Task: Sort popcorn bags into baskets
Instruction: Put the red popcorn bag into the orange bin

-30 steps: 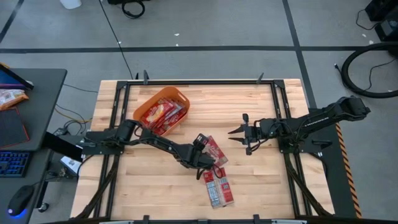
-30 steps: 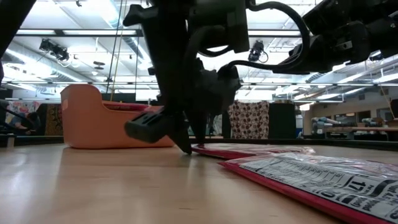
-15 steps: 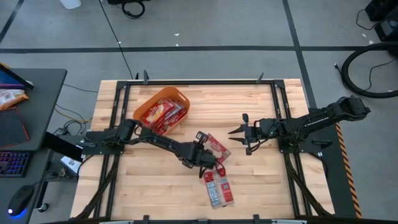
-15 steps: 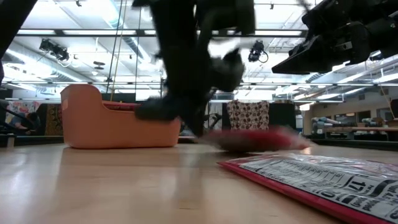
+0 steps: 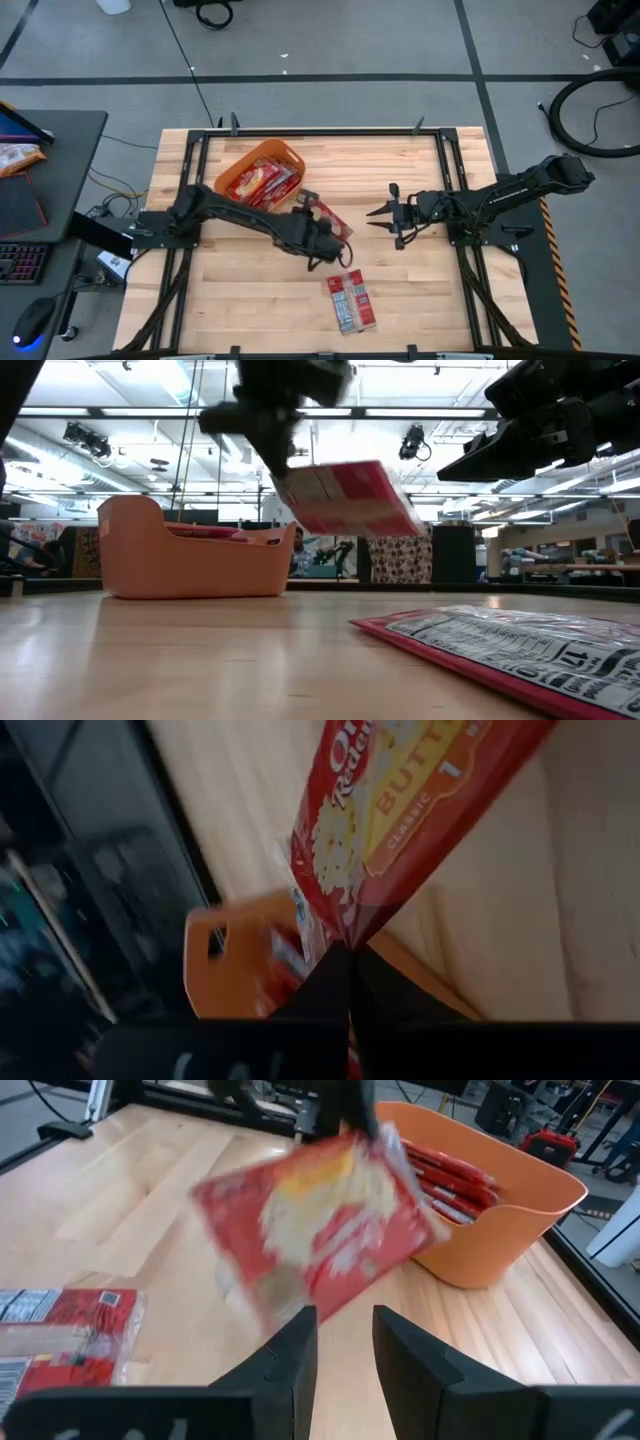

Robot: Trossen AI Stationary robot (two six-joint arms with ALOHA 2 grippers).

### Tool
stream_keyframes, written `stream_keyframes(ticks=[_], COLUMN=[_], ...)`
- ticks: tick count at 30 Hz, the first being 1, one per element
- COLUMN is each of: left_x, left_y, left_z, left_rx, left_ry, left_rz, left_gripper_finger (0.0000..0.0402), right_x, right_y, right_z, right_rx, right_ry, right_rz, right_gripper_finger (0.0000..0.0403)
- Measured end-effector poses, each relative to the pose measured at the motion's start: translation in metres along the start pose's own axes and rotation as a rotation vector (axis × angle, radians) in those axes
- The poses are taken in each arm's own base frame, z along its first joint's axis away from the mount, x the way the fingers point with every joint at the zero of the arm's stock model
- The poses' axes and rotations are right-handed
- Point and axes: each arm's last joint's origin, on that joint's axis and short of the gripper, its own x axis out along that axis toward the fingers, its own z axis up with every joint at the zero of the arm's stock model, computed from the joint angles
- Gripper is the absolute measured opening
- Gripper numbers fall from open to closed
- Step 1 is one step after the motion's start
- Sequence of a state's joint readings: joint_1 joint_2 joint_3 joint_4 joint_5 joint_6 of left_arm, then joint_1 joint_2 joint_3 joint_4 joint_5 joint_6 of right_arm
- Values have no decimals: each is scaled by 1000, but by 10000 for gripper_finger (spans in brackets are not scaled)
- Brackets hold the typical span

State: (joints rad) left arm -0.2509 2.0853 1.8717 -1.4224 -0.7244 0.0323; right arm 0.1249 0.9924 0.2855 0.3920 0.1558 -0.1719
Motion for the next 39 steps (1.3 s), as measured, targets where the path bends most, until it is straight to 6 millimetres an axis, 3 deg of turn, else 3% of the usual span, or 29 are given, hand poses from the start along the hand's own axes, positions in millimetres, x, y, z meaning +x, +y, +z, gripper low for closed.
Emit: stream_keyframes(ticks=[7, 10, 17, 24, 32, 39], left_x=[-19, -20, 10, 45, 72, 71], left_y=[48, 59, 62, 64, 53, 59], left_z=[-44, -62, -107, -150, -168, -167], left_rx=[-293, -375, -458, -629, -810, -827], left_ry=[56, 63, 192, 380, 570, 559], left_rz=[18, 23, 95, -34, -228, -228], left_gripper_finger=[1, 1, 1, 0, 14, 78], right_x=[0, 0, 0, 0, 0, 0], right_y=[0, 0, 1, 1, 0, 0], right_z=[1, 1, 1, 1, 2, 2], right_rx=[16, 22, 17, 18, 22, 18], right_ry=[-8, -13, -14, -15, -27, -28], right_rz=[2, 14, 20, 20, 18, 18], right_gripper_finger=[105, 105, 105, 105, 105, 105])
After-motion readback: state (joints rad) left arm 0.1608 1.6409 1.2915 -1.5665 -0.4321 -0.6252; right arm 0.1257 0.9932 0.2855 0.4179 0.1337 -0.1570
